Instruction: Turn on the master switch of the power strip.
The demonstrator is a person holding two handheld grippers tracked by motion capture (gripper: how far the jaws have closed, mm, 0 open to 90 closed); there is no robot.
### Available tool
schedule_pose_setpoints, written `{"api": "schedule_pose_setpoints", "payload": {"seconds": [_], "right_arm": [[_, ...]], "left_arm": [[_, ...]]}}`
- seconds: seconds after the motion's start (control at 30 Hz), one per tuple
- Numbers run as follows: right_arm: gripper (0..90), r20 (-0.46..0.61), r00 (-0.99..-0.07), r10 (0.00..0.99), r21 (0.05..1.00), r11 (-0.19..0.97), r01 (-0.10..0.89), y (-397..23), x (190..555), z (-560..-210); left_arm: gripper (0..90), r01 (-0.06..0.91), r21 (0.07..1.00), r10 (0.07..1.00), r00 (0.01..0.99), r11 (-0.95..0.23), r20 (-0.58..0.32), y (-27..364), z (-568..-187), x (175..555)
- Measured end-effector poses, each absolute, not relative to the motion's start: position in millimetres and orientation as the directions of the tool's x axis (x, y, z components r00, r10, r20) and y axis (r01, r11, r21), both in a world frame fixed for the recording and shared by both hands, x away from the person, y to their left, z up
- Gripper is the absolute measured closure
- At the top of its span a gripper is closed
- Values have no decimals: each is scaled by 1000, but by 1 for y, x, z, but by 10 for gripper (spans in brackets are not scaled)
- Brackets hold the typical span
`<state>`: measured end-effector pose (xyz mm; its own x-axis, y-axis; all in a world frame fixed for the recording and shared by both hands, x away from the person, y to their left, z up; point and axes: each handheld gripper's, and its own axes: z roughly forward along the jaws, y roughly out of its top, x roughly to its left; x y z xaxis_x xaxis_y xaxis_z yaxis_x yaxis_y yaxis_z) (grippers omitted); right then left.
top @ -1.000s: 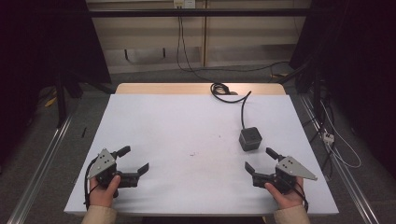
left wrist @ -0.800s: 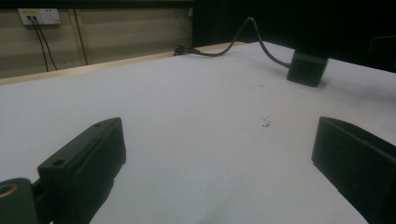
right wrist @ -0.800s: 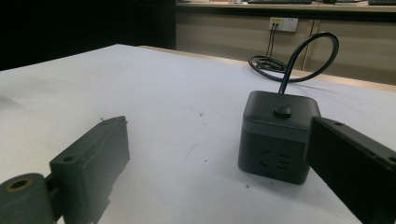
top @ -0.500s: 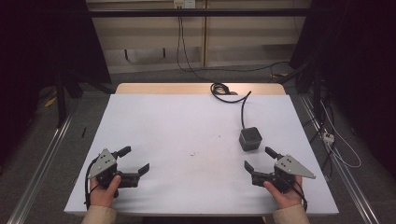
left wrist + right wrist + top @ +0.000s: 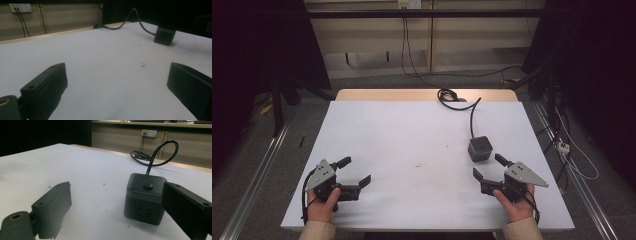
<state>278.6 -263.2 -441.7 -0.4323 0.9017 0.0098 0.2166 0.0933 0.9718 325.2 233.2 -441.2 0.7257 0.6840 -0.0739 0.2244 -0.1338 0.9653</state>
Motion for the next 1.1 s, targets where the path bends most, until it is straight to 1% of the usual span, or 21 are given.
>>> {"api": "schedule_pose_setpoints", "payload": {"seconds": [0.43,0.83,1.1], "right_arm": [[101,19,-431,902,971,86,223,-264,284,-440],[112,43,-403,914,972,55,227,-270,291,-437],[144,57,-381,923,973,34,227,-273,297,-436]], "left_arm": [[26,223,965,680,729,-135,-73,232,-442,325],[27,222,966,680,730,-135,-73,232,-442,325],[27,221,966,680,730,-136,-72,232,-442,326]]}}
